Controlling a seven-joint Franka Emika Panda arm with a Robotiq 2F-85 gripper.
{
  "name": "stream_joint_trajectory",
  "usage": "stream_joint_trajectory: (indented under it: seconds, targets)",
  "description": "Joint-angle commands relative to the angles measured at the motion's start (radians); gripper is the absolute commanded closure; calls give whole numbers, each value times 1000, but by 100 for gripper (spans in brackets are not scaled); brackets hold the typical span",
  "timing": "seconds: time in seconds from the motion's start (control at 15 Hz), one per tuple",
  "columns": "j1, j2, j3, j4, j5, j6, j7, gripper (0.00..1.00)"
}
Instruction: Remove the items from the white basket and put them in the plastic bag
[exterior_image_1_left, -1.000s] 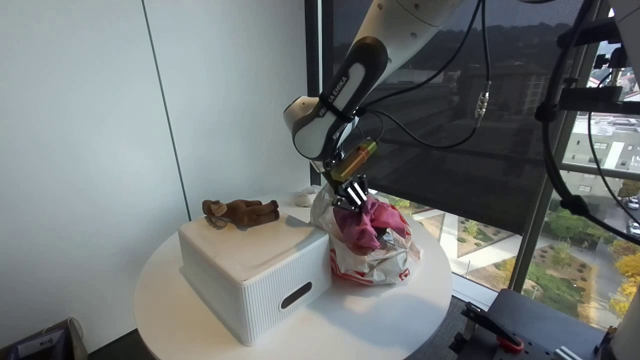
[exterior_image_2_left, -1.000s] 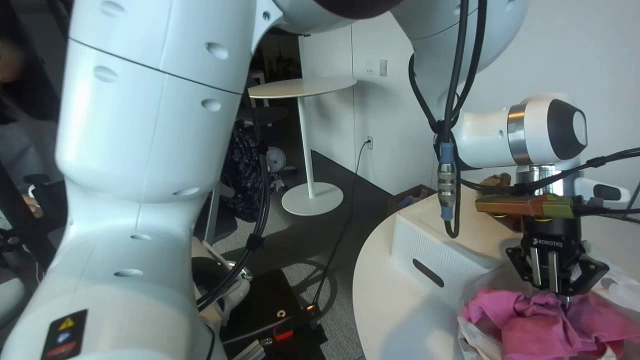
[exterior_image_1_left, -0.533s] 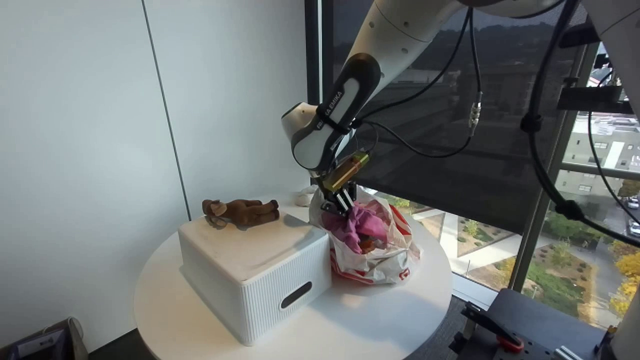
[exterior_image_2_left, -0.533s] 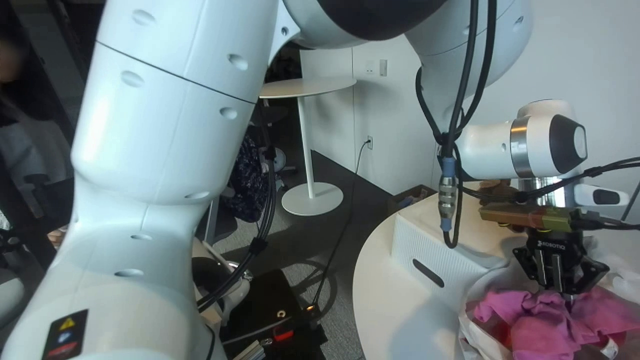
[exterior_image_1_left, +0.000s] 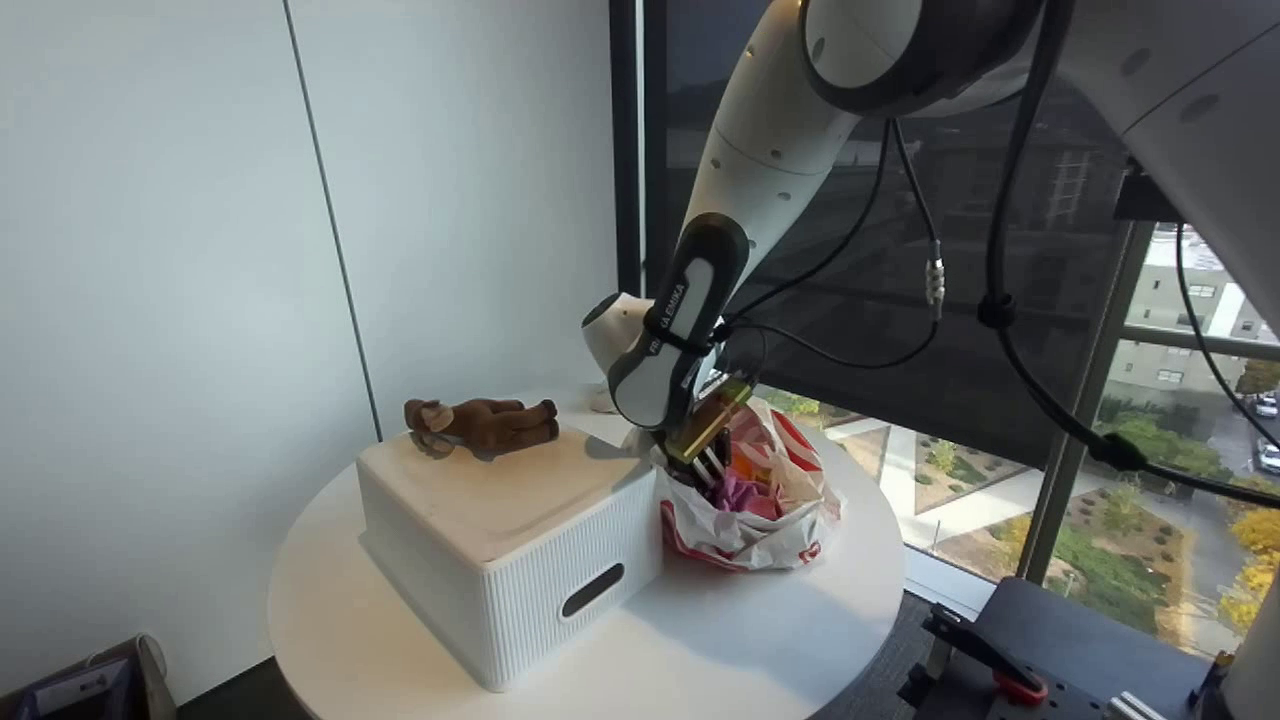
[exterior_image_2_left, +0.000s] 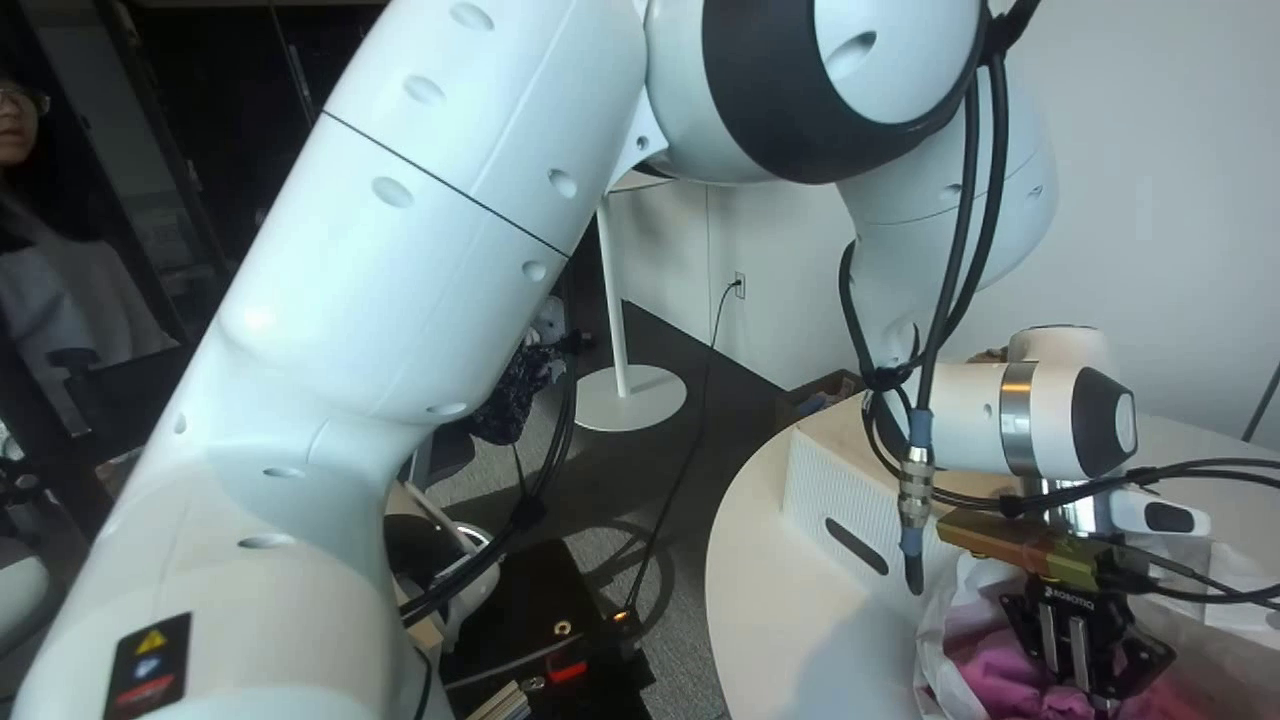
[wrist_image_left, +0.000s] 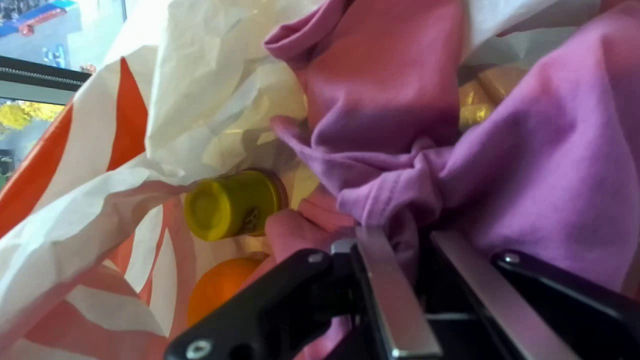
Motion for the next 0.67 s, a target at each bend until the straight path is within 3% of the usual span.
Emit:
stream_joint_trajectory:
  seconds: [0.0, 0.13, 0.33, 0.47, 0.6]
  targets:
    - [37, -37, -32, -26, 6, -10, 13, 56]
    - [66, -110, -47, -50, -16, -102, -8, 41]
    - [118, -222, -60, -56, -38, -369, -36, 18]
    - [109, -298, -9, -48, -48, -524, -75, 5]
    - [88, -397, 63, -62, -7, -517, -154, 0]
